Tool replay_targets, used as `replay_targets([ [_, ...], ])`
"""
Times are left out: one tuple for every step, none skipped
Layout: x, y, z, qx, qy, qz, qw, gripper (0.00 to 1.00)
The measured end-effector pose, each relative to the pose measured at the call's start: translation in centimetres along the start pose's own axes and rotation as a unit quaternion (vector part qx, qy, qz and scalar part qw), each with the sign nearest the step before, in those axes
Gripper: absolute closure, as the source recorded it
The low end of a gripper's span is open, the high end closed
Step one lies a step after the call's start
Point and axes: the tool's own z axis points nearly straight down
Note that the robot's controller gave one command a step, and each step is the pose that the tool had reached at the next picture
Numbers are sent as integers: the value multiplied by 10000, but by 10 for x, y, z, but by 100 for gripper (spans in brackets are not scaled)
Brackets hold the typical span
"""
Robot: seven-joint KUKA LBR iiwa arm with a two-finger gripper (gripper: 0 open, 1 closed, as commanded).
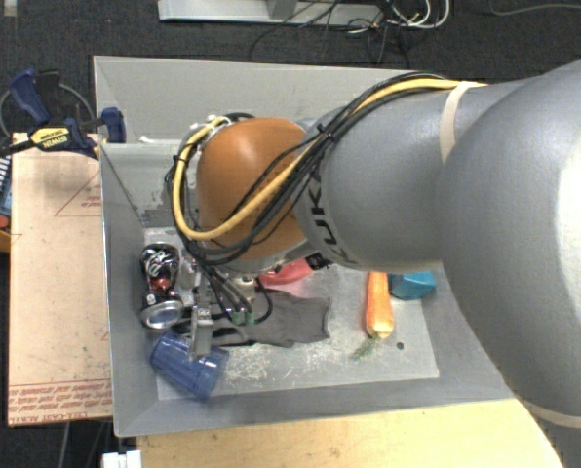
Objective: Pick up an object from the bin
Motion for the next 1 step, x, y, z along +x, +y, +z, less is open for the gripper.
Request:
replay_targets([
  [-18,-89,93,14,31,567,9984,0],
])
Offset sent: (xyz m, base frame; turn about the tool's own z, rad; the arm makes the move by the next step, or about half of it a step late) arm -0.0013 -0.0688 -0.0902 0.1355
